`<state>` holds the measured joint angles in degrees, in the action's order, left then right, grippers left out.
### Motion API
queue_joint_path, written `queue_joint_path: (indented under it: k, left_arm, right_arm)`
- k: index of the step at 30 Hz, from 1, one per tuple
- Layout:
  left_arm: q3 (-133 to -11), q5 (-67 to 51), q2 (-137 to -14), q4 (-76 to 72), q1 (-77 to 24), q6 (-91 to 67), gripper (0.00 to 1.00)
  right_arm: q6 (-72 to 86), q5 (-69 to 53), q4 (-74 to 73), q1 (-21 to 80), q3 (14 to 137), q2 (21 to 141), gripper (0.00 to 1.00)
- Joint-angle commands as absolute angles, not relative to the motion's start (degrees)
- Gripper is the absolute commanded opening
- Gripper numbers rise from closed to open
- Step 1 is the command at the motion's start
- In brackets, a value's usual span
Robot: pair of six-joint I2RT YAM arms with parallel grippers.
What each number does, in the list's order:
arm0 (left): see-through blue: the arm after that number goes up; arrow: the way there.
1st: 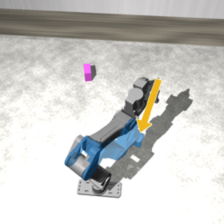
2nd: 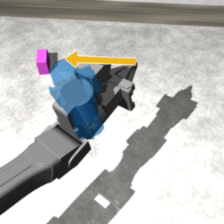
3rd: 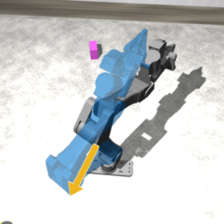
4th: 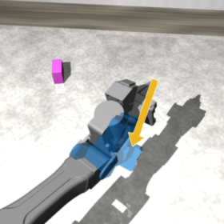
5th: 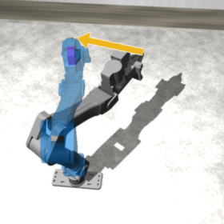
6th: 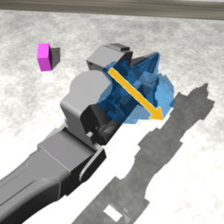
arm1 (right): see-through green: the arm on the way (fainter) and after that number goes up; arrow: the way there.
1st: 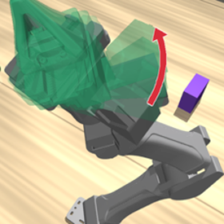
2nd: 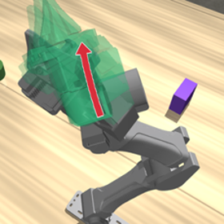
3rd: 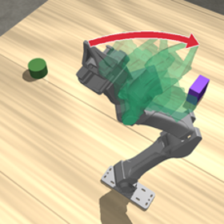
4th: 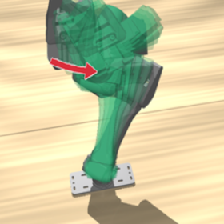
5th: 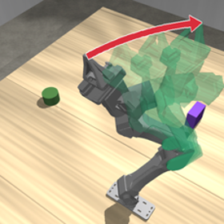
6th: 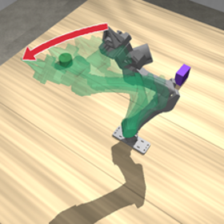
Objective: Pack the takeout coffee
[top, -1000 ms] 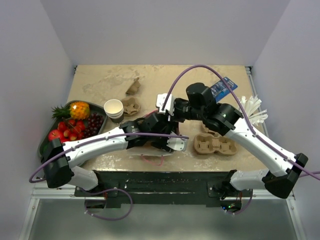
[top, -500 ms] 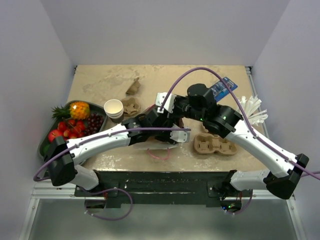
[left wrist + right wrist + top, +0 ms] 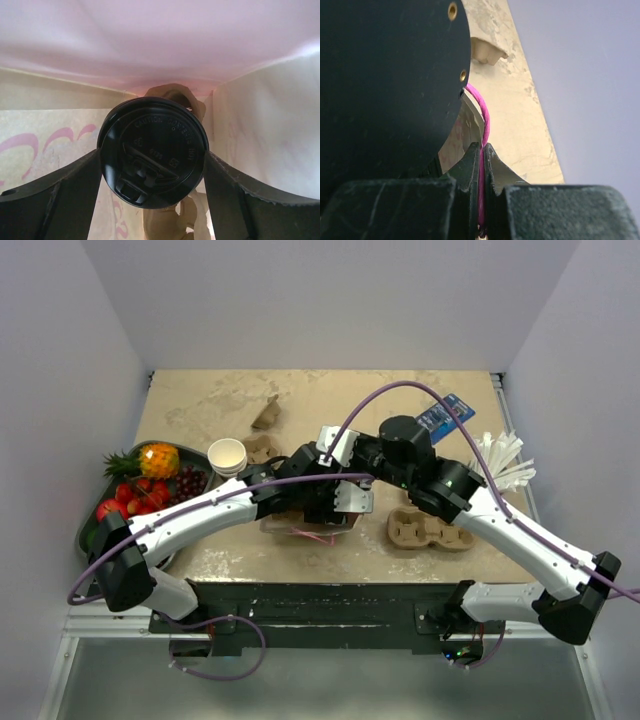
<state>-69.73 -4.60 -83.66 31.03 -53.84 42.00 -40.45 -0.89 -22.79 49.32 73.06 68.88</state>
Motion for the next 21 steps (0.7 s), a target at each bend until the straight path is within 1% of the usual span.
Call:
queue_joint_path:
  k: [1,3,6,11,17,20,21]
  left_arm:
    - [-72.3,-12.9,-82.4,31.4,-50.5,34.5,0.44]
    - [-72.6,-13.6,-82.3,30.8,-50.2,34.1,0.44]
    - [-73.5,-18.8,-82.2,31.3,-49.3,35.7,0.44]
    - [-75.0,-27.0,-82.9,34.0,-49.3,40.2,0.48]
    - [-78.7,-25.0,-86.0,35.6,-49.2,43.4,0.47]
    - [-79.5,-23.1,-87.0,35.2,-49.2,44.2,0.47]
    - [-79.5,-22.2,-87.1,35.2,-49.2,44.4,0.47]
  right_arm:
    - [-41.1,-5.4,-23.6,51.9,71.6,69.1,0.0]
    - [-41.5,-5.4,-23.7,52.5,71.5,69.3,0.0]
    - [-41.9,-5.4,-23.1,52.8,71.6,69.7,0.0]
    - [-41.0,-4.2,-22.2,52.8,73.6,71.0,0.0]
    - [-40.4,-3.7,-21.8,52.8,74.0,71.9,0.0]
    - [-37.0,-2.2,-21.6,52.7,74.7,72.7,0.0]
    - [-36.3,-1.9,-21.7,52.6,75.1,72.9,0.02]
